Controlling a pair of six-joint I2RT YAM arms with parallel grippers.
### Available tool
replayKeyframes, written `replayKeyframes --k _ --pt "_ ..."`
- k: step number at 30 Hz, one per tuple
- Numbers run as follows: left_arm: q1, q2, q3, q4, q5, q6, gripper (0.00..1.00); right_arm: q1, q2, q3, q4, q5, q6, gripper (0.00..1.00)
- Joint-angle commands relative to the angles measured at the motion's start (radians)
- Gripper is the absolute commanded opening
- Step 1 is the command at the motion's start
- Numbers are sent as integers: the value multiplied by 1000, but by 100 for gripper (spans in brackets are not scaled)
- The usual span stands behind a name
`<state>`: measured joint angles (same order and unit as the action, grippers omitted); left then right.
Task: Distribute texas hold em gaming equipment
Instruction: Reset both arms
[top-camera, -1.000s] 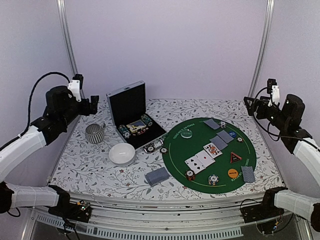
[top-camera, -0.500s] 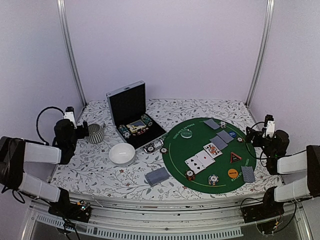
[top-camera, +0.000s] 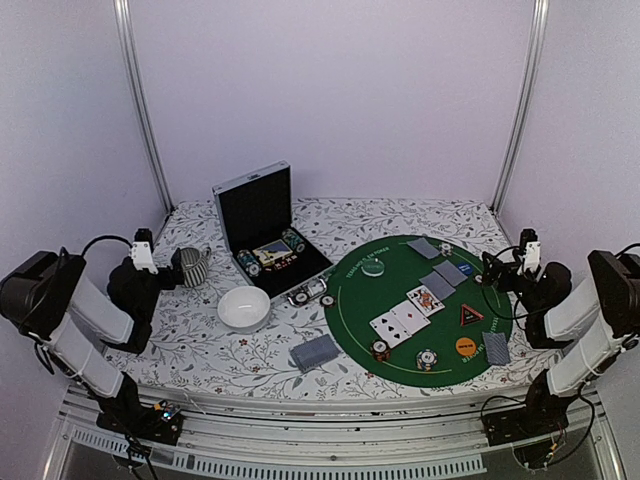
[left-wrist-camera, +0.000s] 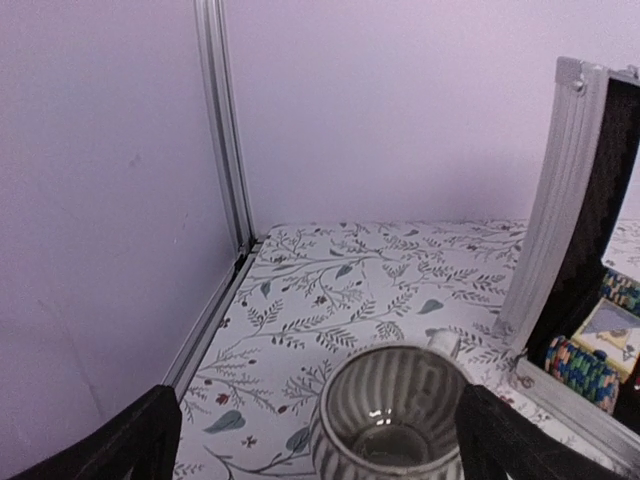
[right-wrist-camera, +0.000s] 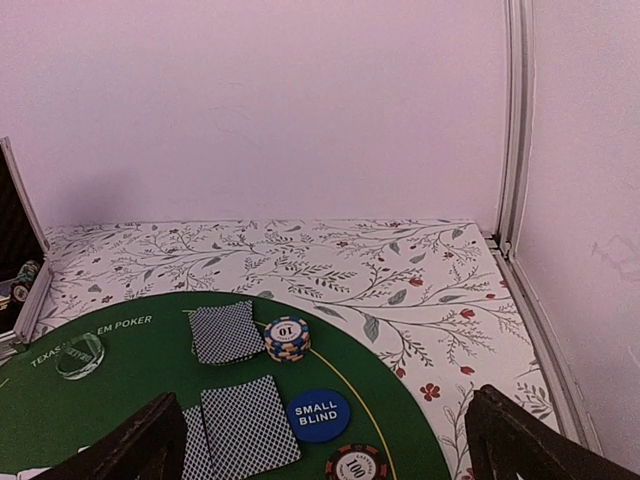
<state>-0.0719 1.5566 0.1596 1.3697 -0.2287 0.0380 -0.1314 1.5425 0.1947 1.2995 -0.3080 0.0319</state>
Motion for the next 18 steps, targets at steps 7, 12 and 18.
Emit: replayKeyframes --k 7,12,18 --pt "7 0 65 -19 38 22 98 1 2 23 55 -28 -16 99" --pt "8 -1 64 -18 37 22 98 1 2 23 54 -28 -17 99" --pt "8 -1 62 -16 36 22 98 3 4 26 47 -23 -18 99"
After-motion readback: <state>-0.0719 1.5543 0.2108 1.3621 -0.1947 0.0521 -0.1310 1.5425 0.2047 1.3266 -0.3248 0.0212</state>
